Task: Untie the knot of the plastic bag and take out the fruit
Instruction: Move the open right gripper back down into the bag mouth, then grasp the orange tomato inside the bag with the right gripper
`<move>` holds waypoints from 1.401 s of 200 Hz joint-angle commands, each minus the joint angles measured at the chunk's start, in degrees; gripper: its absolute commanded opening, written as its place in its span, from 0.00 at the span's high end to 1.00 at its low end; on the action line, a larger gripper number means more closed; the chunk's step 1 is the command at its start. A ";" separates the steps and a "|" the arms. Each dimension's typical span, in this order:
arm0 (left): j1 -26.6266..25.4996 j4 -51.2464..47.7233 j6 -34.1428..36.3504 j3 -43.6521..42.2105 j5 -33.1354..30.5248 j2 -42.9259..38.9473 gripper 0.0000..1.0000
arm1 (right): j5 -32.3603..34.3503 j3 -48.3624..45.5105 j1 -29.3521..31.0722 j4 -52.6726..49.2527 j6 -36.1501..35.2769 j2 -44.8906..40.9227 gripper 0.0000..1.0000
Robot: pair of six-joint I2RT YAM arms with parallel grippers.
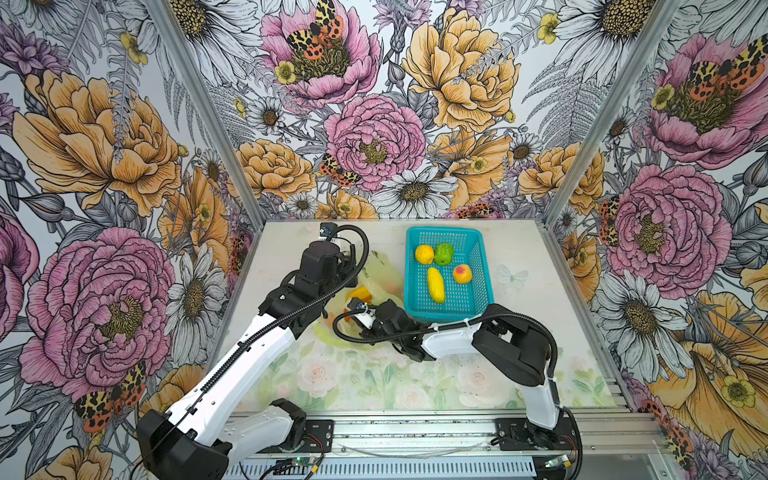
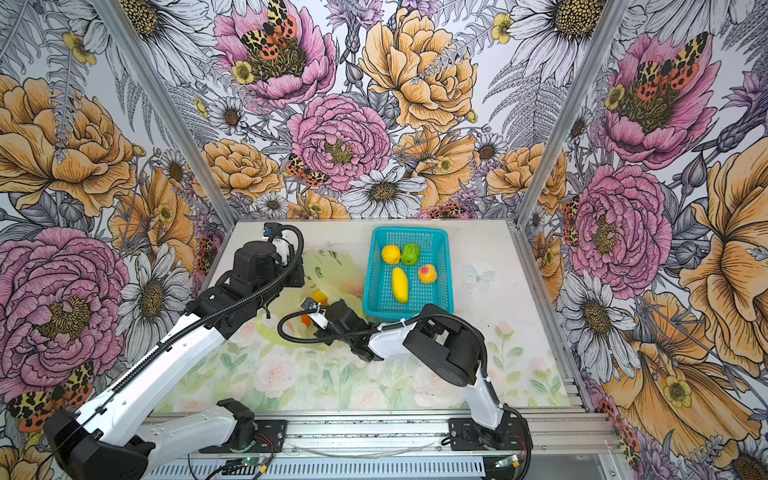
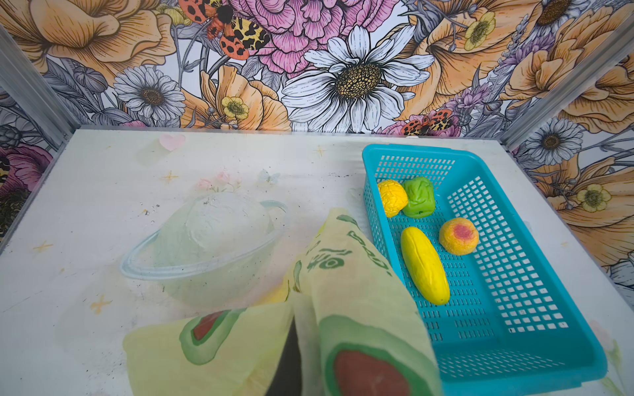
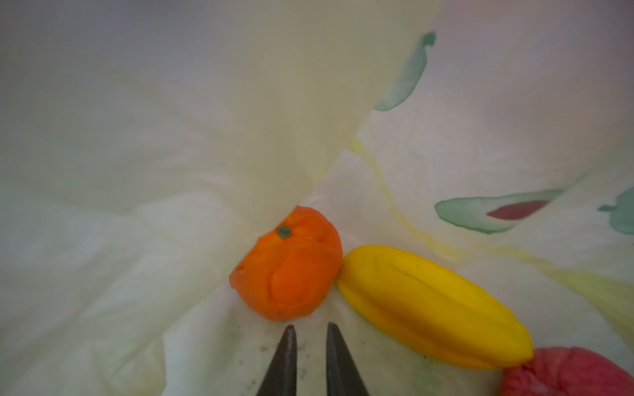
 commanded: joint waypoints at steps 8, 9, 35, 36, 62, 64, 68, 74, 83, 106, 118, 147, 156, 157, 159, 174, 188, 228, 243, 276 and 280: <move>-0.27 -0.06 -0.46 0.33 -0.51 -1.07 1.00 | -2.19 5.05 -0.01 -1.49 2.67 3.35 0.68; -0.30 -0.06 -0.47 0.34 -0.51 -1.09 1.00 | -2.28 5.18 -0.01 -1.56 2.75 3.46 0.68; -0.29 0.01 -0.41 0.37 -0.33 -1.05 1.00 | -3.97 8.67 -0.08 -1.37 4.49 6.68 0.48; -0.35 -0.02 -0.41 0.40 -0.29 -1.03 1.00 | -4.00 8.83 -0.09 -1.37 4.58 6.89 0.47; -0.42 0.01 -0.46 0.35 -0.23 -1.10 1.00 | -5.25 11.89 -0.55 -1.28 6.47 9.66 0.26; -0.43 -0.04 -0.46 0.32 -0.24 -1.10 1.00 | -5.55 12.08 -0.63 -1.24 6.62 9.87 0.26; -0.49 0.01 -0.45 0.35 -0.24 -1.09 1.00 | -6.07 12.54 -0.85 -1.32 6.98 10.19 0.24; -0.49 -0.03 -0.42 0.32 -0.24 -1.08 1.00 | -7.13 13.12 -1.02 -1.32 7.44 10.63 0.22; -0.54 -0.06 -0.43 0.37 -0.24 -1.19 1.00 | -8.42 13.78 -1.26 -1.26 7.87 11.09 0.20; -0.69 0.05 -0.48 0.40 -0.33 -1.10 1.00 | -8.95 15.16 -1.66 -0.84 8.56 12.37 0.14; -0.67 0.04 -0.44 0.52 -0.25 -0.99 1.00 | -7.92 16.83 -1.92 -1.27 9.31 13.71 0.12; -0.76 0.01 -0.33 0.50 -0.07 -0.88 1.00 | -8.54 22.20 -3.33 -4.18 12.78 17.18 0.12; -0.77 -0.03 -0.32 0.51 -0.07 -1.01 1.00 | -9.91 23.07 -3.61 -3.97 13.26 17.91 0.12; -0.81 0.00 -0.32 0.52 -0.02 -0.97 1.00 | -10.05 23.20 -3.65 -3.94 13.27 17.95 0.12; -0.77 0.04 -0.31 0.50 0.01 -0.98 1.00 | -10.31 23.41 -3.69 -3.92 13.35 18.09 0.12; -0.85 0.02 -0.31 0.53 0.02 -0.97 1.00 | -10.81 24.98 -3.65 -3.78 13.91 19.39 0.14; -0.85 0.09 -0.31 0.54 -0.06 -0.98 1.00 | -10.81 26.53 -3.80 -4.61 14.49 20.46 0.18; -0.83 0.00 -0.28 0.60 -0.24 -0.90 1.00 | -10.28 25.48 -4.05 -5.08 15.13 19.07 0.47; -0.84 -0.04 -0.25 0.59 -0.49 -0.82 1.00 | -10.04 23.42 -3.97 -4.45 15.11 16.76 0.54; -0.67 -0.02 -0.24 0.53 -0.90 -0.49 1.00 | -9.08 14.15 -3.78 0.70 14.96 8.65 0.63; -0.65 -0.02 -0.24 0.61 -0.94 -0.47 1.00 | -8.85 12.75 -3.79 1.44 14.87 7.44 0.64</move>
